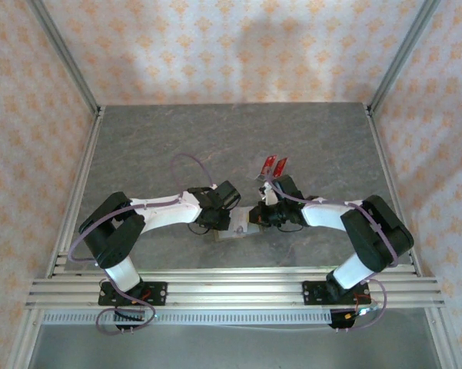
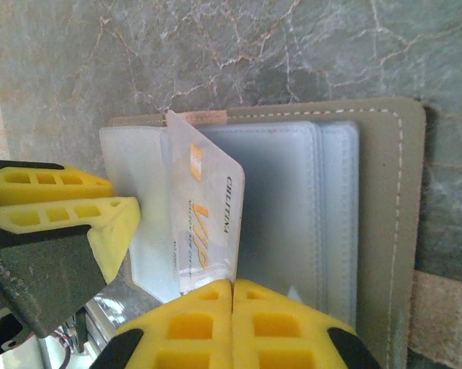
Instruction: Put the credit cards into the card holder
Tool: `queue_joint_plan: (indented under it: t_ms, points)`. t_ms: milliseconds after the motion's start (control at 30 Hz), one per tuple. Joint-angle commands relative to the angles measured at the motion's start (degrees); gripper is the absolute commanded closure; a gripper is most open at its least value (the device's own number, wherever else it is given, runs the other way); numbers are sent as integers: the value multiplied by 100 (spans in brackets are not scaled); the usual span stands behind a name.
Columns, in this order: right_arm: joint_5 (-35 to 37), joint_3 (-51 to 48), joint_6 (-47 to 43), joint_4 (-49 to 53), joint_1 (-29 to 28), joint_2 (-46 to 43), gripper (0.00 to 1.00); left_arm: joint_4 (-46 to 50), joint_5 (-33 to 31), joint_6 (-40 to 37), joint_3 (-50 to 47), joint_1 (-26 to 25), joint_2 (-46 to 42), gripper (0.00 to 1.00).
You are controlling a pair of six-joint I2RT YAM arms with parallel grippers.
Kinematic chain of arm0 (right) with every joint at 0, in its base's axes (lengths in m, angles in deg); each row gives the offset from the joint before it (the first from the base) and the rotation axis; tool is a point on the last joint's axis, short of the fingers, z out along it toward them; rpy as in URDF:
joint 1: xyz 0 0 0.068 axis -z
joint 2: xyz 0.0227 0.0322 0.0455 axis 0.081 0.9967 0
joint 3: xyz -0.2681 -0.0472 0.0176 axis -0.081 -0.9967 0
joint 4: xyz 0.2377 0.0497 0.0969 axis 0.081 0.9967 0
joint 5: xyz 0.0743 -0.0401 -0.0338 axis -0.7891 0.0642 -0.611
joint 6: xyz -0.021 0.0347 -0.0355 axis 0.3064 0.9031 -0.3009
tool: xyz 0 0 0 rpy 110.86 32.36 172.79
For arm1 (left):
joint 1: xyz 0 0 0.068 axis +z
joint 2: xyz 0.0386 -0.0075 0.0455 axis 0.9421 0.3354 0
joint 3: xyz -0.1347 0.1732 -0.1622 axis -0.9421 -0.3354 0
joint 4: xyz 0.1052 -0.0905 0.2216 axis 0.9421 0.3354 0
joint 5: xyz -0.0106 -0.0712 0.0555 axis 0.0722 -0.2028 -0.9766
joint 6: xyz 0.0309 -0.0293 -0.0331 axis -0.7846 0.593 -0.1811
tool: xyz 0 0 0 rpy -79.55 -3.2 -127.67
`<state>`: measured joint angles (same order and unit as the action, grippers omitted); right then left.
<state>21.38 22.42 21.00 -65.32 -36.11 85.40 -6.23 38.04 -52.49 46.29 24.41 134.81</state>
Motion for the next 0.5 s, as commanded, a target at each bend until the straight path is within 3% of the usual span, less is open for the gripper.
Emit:
queue_joint_plan:
  t_ms: [0,467]
  points:
    - [-82,65,-204,329,-54,-144,100,69,-7,-64,-141,3,197,80]
    - [-5,534,-643,1169,-185,99,100,-30,20,-116,-226,5,180,80]
